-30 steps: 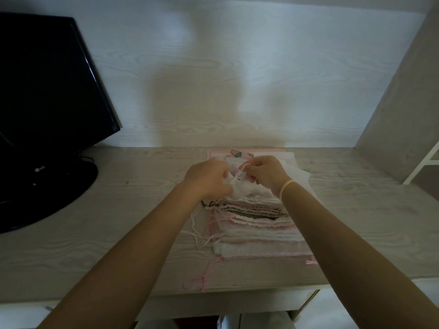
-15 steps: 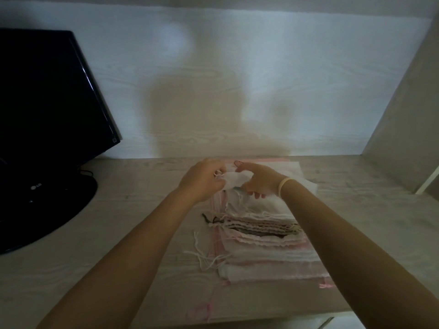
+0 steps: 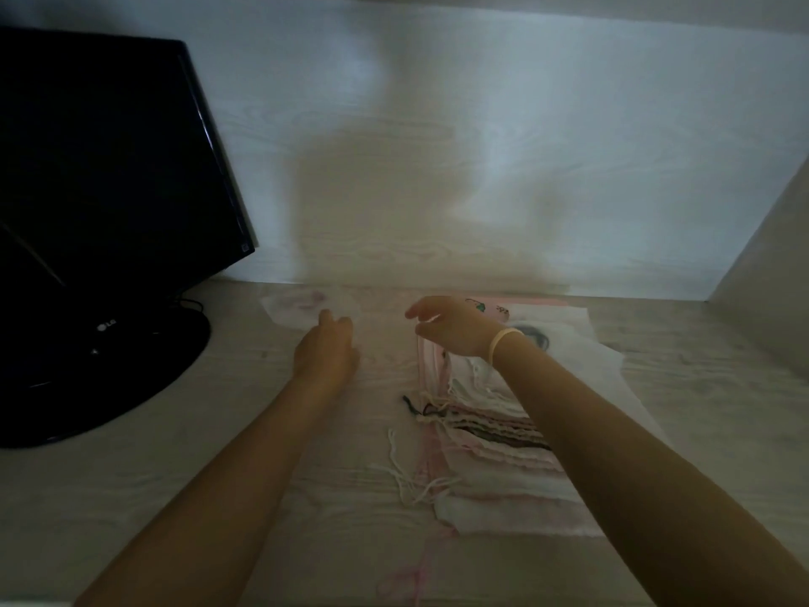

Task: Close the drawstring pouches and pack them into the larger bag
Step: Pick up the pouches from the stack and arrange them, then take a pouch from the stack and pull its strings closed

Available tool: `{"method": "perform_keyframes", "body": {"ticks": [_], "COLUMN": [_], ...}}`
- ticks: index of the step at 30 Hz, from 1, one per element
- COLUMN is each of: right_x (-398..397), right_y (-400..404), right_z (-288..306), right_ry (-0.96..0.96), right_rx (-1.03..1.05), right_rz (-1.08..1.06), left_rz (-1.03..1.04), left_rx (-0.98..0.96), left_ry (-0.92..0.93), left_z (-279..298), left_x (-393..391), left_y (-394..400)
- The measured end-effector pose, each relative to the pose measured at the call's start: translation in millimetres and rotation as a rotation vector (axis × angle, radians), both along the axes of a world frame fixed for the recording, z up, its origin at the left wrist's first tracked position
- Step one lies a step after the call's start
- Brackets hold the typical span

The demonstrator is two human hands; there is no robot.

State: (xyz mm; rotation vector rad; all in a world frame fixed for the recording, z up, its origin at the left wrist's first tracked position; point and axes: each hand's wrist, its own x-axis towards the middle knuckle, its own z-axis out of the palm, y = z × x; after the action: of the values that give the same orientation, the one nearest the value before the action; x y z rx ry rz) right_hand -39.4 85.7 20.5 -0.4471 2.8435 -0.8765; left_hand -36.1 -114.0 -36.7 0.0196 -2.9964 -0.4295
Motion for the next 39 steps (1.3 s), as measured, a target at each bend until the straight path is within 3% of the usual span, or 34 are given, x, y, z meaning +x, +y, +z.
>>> {"method": "perform_keyframes", "body": {"ticks": [4,7,10,14,18,22,29,34,39], "right_x": [17.1,32.7,54.9,81.2,90.2,100.4,113.6,114.2,105.2], "right_y": [22.3,49.4,75.3,98.9,119.0,129.0,145.5,149.8,129.7], "right_z": [10.2,14.3,22.2,23.5,11.6,3.7,0.0,-5.1,-18.6], "right_ry": [0.033,0.058,-0.034,-0.141,-0.206,-0.251,0.11,0.207,0.335], "right_rx": [0.044,0.016,0.151,0.513,0.434,0.283,0.15,0.157,0.37], "right_rz": [-0.066,-0.133,-0.213,-0.089,-0.08,-0.011,-0.165,-0.307,-0.357], "left_rz": [-0.016,-0.189,-0.416,-0.598,-0.66,-0.611,-0.449,-0.185,0.005], "left_rx": [0.034,0.171,0.265,0.149,0.133,0.12,0.191,0.736,1.331], "left_ry": [0.138,0.158,0.001,-0.276,-0.355,-0.239,0.087,0.076,-0.032], "left_z": [9.5,25.3,38.8,44.3,35.7,24.5,24.8,24.5,30.4], "left_x": [13.4,25.5,37.3,48.4,53.7,51.3,57.6,53.5,57.7], "left_y": [27.2,66.1,104.0,140.9,155.8,154.9,161.8,153.9,140.9]}}
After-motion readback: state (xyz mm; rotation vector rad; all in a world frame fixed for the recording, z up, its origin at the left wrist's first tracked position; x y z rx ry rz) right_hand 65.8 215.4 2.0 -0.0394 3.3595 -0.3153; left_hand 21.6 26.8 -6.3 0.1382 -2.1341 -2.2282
